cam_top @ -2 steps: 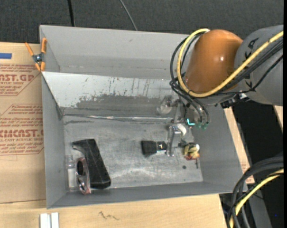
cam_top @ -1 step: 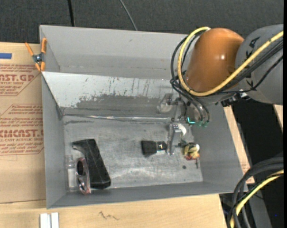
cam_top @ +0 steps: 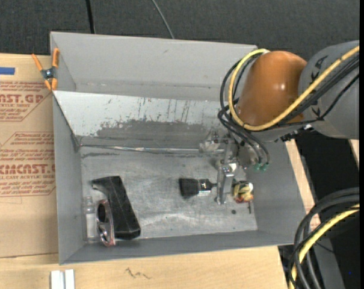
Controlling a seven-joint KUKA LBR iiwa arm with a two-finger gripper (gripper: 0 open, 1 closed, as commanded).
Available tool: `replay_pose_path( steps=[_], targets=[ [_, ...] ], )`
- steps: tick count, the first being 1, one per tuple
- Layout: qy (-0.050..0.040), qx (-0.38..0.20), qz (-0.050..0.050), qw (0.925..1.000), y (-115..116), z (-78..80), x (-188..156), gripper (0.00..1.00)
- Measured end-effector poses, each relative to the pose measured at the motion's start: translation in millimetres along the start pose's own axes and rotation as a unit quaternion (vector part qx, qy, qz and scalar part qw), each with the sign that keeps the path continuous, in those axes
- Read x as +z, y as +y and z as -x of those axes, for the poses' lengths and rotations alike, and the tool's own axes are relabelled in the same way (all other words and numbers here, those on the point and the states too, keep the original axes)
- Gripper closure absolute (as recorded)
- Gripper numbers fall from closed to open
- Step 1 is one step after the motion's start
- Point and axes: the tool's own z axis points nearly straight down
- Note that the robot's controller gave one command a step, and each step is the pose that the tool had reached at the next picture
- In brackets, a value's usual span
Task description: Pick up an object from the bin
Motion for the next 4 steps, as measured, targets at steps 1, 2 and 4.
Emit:
replay_pose_path(
  steps=[1,2,4],
  targets=[
    [0.0020,-0.009,0.001,1.0000,-13.8,-1.6,102.4,1.00],
    [0.0019,-0.009,0.001,1.0000,-13.8,-1.6,102.4,1.00],
    [0.0043,0.114,0.000,0.9935,3.1,-48.7,45.5,1.00]
  ],
)
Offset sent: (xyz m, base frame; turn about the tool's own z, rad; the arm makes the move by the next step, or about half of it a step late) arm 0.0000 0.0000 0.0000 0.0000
